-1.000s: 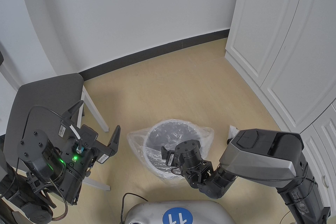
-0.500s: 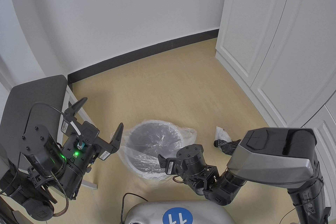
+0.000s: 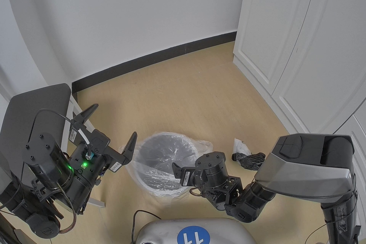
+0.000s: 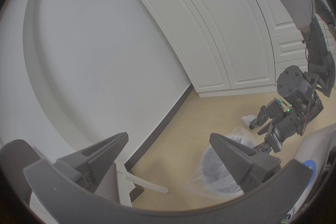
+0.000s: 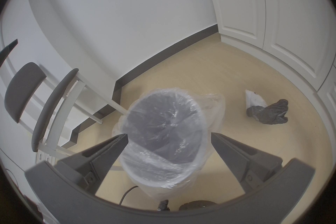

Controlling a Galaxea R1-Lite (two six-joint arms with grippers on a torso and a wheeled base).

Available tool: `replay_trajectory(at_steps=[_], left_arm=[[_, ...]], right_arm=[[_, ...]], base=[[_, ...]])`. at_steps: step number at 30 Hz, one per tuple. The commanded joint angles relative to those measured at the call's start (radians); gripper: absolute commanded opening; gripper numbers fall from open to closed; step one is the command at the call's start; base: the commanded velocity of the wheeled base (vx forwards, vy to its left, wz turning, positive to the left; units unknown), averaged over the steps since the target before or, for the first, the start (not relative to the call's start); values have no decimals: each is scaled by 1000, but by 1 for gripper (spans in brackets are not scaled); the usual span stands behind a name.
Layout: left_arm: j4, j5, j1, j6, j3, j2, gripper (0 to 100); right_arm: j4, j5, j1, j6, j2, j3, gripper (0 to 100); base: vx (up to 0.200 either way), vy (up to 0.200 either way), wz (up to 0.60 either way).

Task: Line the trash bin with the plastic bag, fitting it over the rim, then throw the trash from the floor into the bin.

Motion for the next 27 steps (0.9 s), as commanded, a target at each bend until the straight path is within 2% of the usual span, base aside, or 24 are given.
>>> replay_trajectory(at_steps=[1,8,14,19,20,22,24,25,27], left_arm=[[-2,0,1,0,3,4,100],[-2,-5,-1,-6,8,7,100],[-2,-26,7,-34,5,15,100],[-2,-40,70,-32,-9,6,100],[-2,-52,107,-34,-18,-1,100],[-2,-87,127,-34,-33,-1,100],[-2,-156,140,-43,-30,-2,100],[-2,-201,150,-52,-29,-4,100],[-2,-275,154,-63,-23,-13,100]], right_arm=[[0,1,2,-1,-3,2,100],[0,-1,2,-8,-3,8,100],[0,-6,-6,-49,-9,46,100],[18,8,-23,-118,-86,100,100],[46,25,-38,-198,-117,97,100],[103,45,-66,-301,-154,89,100],[195,67,-89,-389,-196,80,100],[259,77,-94,-419,-215,61,100],[351,80,-95,-425,-235,20,100]], base=[[0,200,0],[0,200,0],[0,0,0],[0,0,0],[0,0,0],[0,0,0],[0,0,0],[0,0,0],[0,0,0]])
